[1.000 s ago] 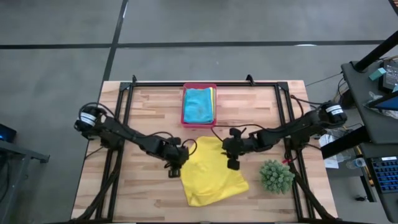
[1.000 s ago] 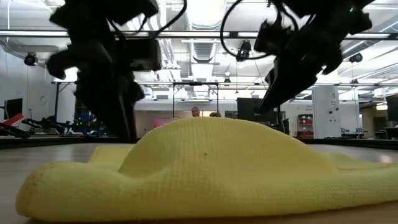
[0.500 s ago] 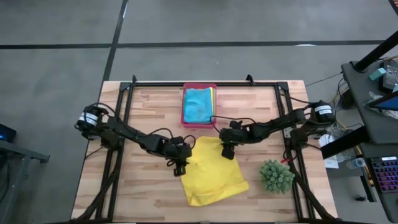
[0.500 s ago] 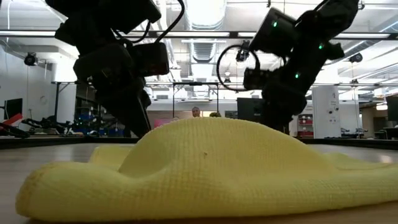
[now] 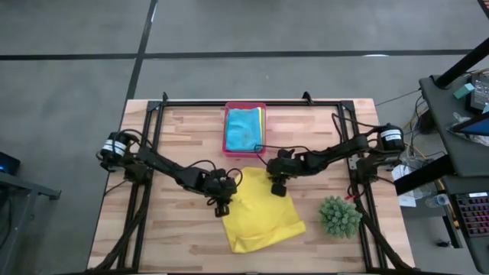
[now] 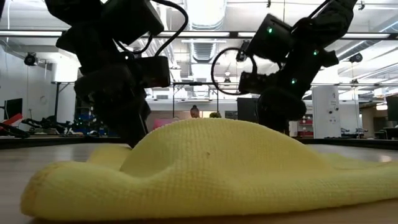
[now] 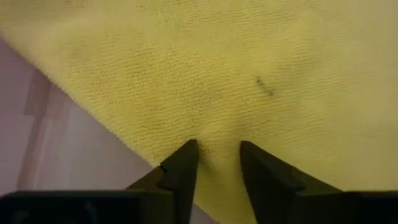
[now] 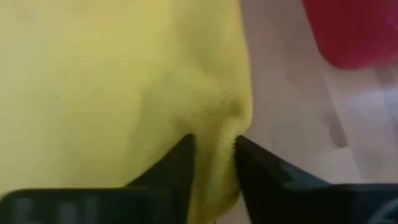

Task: Fold microfiber towels
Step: Fold the yellow towel

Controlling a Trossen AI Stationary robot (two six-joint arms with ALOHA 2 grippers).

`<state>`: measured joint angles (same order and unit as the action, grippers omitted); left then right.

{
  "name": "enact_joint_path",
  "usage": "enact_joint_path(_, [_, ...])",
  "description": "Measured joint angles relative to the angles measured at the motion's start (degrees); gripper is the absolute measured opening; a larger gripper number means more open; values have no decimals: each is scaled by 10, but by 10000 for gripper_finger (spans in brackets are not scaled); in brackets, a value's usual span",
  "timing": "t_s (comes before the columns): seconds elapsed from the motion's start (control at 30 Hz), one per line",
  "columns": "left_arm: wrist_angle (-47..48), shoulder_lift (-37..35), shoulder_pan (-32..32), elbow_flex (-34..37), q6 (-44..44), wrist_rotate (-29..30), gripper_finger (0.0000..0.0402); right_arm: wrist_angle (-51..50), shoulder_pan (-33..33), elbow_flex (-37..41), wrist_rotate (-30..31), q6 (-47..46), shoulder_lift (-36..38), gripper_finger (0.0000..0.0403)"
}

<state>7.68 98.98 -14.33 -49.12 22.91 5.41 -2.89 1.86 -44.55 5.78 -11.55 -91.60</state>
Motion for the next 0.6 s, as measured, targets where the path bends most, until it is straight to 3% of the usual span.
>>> enact_joint_path(0.13, [27, -7, -1, 1, -20, 71, 55, 1, 10, 0, 2, 24, 32, 22])
enact_joint_path(0.23, [62, -24, 0, 1, -24, 152, 11, 2, 30, 0, 2, 34, 59, 14])
enact_joint_path(0.33, [93, -52, -3, -3, -25, 209, 7, -2, 60, 0, 2, 48, 84, 10])
enact_joint_path(0.6, [94, -113, -24, -2, -53, 156, 1, 0, 150, 1, -19, 56, 100, 9])
